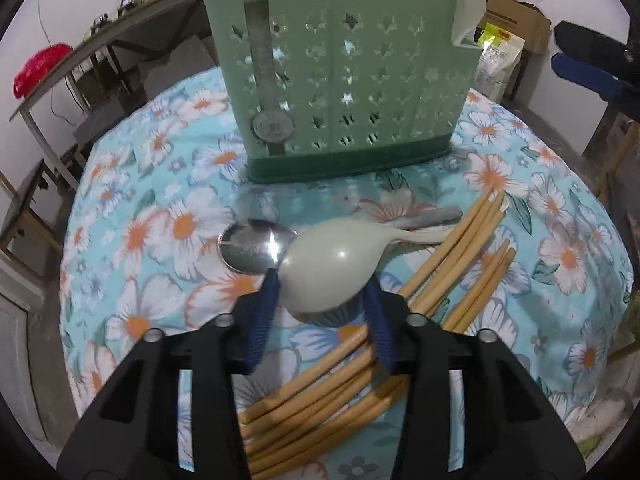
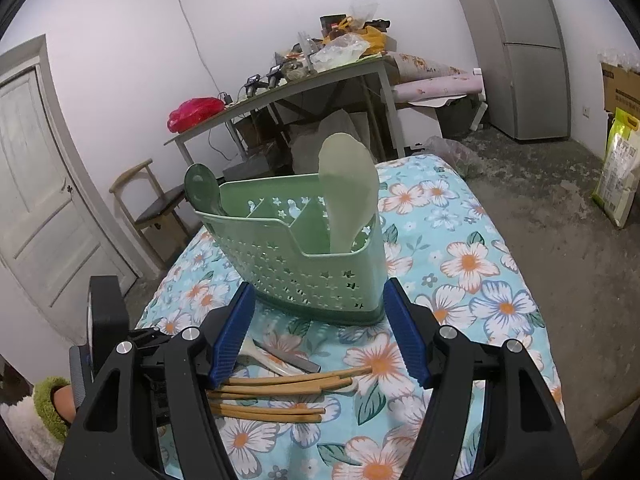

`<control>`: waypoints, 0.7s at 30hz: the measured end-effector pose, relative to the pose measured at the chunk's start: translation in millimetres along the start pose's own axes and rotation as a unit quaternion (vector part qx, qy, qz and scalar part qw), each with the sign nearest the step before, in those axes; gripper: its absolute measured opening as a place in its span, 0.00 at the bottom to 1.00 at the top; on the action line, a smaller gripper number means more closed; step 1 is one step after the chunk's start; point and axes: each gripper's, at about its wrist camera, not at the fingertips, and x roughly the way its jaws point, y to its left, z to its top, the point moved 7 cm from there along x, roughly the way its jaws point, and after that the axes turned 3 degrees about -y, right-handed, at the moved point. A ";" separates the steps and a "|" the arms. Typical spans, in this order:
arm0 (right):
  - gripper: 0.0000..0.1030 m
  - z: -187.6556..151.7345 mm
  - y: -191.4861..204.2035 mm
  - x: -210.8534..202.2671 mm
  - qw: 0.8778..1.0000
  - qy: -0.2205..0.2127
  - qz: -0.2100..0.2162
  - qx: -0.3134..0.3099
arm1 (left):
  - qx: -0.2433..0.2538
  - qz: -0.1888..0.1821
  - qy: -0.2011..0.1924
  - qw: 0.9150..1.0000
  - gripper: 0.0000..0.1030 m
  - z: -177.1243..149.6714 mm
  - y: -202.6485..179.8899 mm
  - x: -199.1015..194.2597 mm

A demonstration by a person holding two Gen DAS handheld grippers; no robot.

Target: Organize utensils

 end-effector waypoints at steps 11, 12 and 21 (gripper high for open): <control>0.63 -2.8 -2.2 7.3 1.000 0.008 0.006 0.008 | -0.016 -0.029 -0.035 0.999 0.23 20.5 12.3 0.7; 0.63 -3.0 -2.3 7.3 1.000 0.008 0.006 0.007 | -0.019 -0.033 -0.039 0.999 0.23 22.0 12.1 1.7; 0.63 -5.3 -4.5 9.2 1.000 0.013 0.003 0.016 | -0.024 -0.076 -0.066 0.995 0.23 32.0 5.1 5.3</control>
